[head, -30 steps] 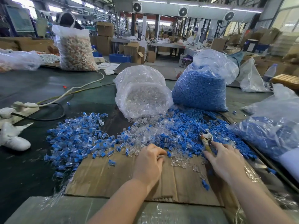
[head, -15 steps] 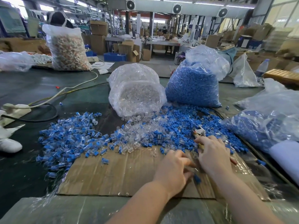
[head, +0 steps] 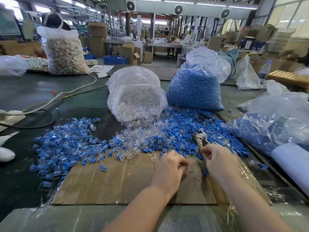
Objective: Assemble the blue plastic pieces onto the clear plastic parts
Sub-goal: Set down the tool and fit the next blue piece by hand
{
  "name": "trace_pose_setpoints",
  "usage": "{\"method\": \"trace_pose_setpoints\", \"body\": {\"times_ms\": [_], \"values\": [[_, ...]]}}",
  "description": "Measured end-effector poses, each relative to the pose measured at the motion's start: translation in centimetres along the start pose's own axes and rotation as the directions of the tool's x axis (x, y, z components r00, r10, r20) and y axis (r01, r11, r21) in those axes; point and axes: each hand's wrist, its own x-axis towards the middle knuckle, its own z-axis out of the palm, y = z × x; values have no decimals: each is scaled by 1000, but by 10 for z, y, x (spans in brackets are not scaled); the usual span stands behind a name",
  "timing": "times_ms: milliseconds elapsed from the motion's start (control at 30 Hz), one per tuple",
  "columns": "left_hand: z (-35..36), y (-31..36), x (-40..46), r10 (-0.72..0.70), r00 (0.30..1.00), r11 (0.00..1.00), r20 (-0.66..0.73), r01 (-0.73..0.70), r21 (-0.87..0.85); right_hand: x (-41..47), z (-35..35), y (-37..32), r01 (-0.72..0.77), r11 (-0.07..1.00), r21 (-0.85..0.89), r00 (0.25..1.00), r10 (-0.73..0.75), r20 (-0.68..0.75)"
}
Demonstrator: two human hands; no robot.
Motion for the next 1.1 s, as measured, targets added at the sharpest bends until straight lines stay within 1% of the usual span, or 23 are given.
{"method": "trace_pose_setpoints", "body": {"times_ms": [67,133,233,300,367,433,467,500,533,567,633,700,733,767,833,867,900,1000,1033,1067,1100], "values": [[-10,-7,3,-120,990,990,-76,114,-79,0,1,0,19,1000,-17,999,-19,27],[-21,-15,4,-199,974,976,-113,186,-111,0,3,-2,36,996,-76,997,-31,67],[-35,-28,5,-251,955,966,-159,237,-102,0,6,-8,47,981,-189,991,-22,132],[-41,-36,5,-276,942,961,-189,266,-78,0,9,-11,57,968,-245,988,-20,151],[-44,-43,4,-294,932,956,-213,288,-58,-1,10,-13,66,958,-278,989,-27,143],[-44,-47,2,-312,921,950,-235,308,-53,-1,11,-15,95,962,-255,992,-69,109],[-43,-50,1,-321,912,947,-253,317,-60,-1,12,-18,120,973,-196,991,-106,81],[-42,-51,0,-329,904,944,-272,320,-76,-1,12,-21,144,985,-90,989,-140,54],[-42,-51,-1,-329,899,944,-288,314,-98,0,12,-26,150,987,62,987,-152,41],[-42,-50,-1,-322,900,946,-295,297,-126,0,11,-32,123,964,235,989,-140,56],[-42,-49,-2,-303,909,946,-287,249,-207,0,11,-46,19,849,529,985,-105,134],[-43,-48,-1,-322,917,914,-236,236,-329,-1,15,-59,-51,721,691,976,-111,187],[-43,-47,0,-354,917,868,-184,249,-429,-2,17,-65,-72,673,736,971,-121,206],[-45,-45,0,-393,913,793,-112,274,-544,-3,19,-70,-85,646,759,967,-131,219],[-47,-45,1,-447,894,612,21,323,-722,-5,24,-78,-86,631,771,961,-152,231],[-49,-46,2,-457,888,557,53,332,-761,-6,26,-81,-80,631,772,959,-162,232],[-51,-47,2,-463,884,532,62,333,-778,-6,28,-83,-66,636,769,957,-177,229],[-54,-53,1,-504,864,541,6,321,-778,-4,34,-86,-15,700,714,958,-194,211],[-55,-53,1,-519,855,556,-20,320,-768,-3,37,-86,-8,748,663,964,-171,204],[-55,-54,1,-533,845,574,-47,321,-753,-1,40,-85,9,823,568,972,-140,187],[-56,-56,0,-541,838,597,-73,322,-735,0,43,-84,42,907,418,981,-117,155]]}}
